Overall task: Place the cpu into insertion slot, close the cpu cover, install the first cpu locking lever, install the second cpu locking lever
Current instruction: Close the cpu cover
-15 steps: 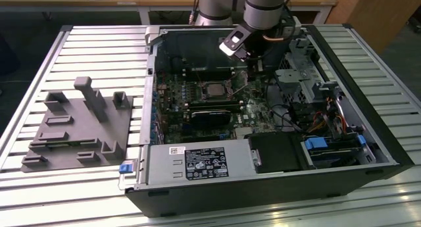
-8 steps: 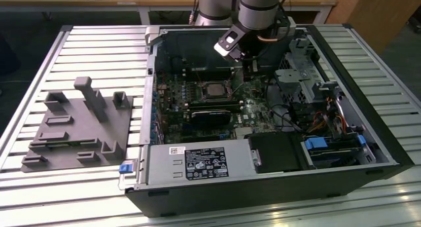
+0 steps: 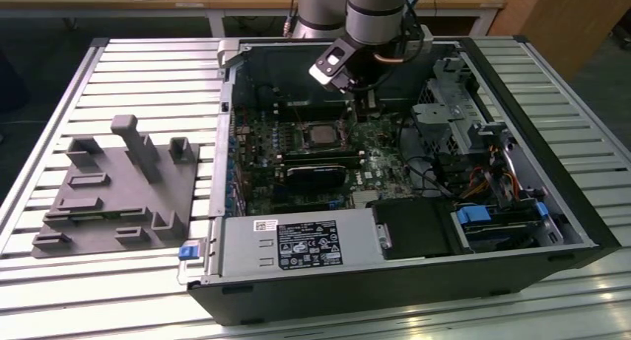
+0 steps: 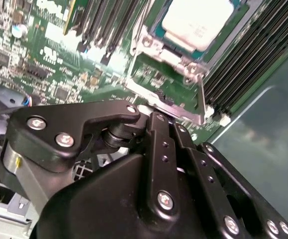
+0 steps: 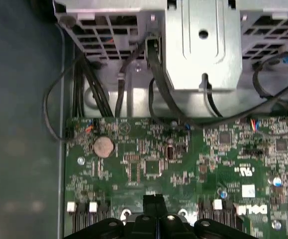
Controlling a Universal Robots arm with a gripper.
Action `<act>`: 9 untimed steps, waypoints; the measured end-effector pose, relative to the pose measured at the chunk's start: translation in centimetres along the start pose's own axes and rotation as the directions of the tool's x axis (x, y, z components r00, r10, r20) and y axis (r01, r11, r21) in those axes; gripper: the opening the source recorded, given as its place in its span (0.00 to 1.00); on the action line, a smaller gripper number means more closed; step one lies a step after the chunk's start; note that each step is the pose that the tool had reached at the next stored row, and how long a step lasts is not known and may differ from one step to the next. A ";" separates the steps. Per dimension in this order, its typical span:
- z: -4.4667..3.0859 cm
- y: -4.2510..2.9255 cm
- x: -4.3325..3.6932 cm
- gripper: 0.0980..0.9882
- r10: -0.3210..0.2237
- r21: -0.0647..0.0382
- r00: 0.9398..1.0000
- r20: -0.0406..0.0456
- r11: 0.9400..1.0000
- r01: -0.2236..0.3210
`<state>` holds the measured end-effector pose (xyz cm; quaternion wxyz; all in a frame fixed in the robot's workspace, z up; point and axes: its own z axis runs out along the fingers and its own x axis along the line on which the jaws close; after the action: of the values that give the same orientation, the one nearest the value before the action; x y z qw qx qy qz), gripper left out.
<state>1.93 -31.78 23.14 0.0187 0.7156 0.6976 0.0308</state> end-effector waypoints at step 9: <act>-0.12 -2.02 -0.05 0.01 0.000 0.000 1.000 0.000 1.000 0.000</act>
<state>-0.10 -31.78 23.12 0.0187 0.7156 0.6975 0.0307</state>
